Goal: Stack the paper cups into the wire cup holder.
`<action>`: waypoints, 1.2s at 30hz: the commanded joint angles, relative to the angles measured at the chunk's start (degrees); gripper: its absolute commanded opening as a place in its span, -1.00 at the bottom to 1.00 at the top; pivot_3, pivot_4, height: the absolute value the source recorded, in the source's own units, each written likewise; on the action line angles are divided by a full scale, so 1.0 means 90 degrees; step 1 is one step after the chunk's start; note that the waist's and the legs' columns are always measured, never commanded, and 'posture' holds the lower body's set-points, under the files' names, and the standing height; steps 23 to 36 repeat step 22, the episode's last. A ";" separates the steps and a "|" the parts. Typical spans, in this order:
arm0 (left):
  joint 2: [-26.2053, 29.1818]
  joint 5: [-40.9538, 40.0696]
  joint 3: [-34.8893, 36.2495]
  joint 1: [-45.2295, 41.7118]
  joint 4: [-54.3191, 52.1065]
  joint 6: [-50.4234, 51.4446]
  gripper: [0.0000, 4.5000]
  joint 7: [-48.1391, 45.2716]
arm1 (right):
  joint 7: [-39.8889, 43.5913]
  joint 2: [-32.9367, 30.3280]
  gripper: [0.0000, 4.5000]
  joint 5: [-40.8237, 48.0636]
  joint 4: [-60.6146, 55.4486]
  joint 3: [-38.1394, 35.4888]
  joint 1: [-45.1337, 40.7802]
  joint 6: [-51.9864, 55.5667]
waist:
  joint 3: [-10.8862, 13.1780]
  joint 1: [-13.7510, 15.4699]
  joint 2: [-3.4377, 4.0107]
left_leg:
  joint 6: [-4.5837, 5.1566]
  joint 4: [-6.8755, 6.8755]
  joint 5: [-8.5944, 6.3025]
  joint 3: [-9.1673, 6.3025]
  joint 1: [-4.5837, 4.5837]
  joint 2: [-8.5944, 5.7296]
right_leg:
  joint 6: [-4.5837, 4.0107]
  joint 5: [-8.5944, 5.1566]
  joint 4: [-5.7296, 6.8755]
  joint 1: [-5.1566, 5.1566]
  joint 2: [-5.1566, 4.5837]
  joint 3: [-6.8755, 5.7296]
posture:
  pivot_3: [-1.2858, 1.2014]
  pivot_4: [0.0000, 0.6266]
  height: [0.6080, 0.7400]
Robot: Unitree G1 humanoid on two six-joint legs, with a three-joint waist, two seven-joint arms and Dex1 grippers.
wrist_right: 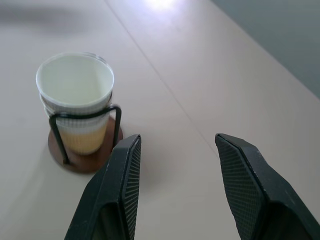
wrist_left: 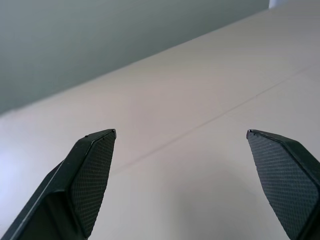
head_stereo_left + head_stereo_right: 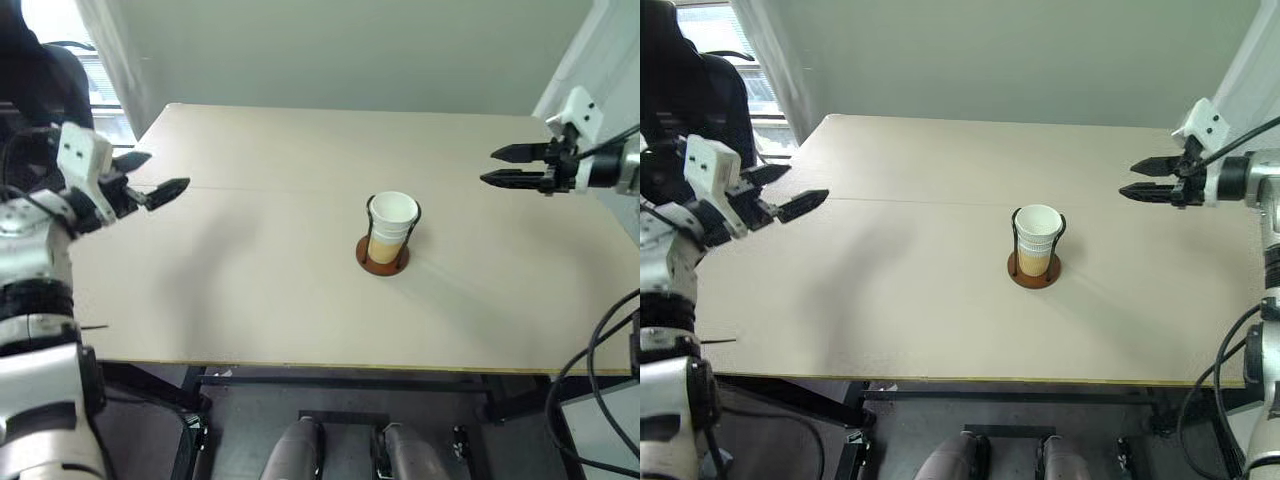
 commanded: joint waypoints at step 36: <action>0.0097 -0.0409 0.0480 0.0669 -0.1842 0.0905 0.99 0.0635 | -0.0128 0.0442 0.04 0.0059 -0.0974 -0.0251 0.0555 0.0348 | 0.0004 -0.0082 -0.0009 | -0.0205 -0.0233 0.0121 -0.0011 0.0114 0.0021 | -0.0107 0.0047 -0.0010 0.0008 0.0014 0.0005 | 0.03 -0.52 1.00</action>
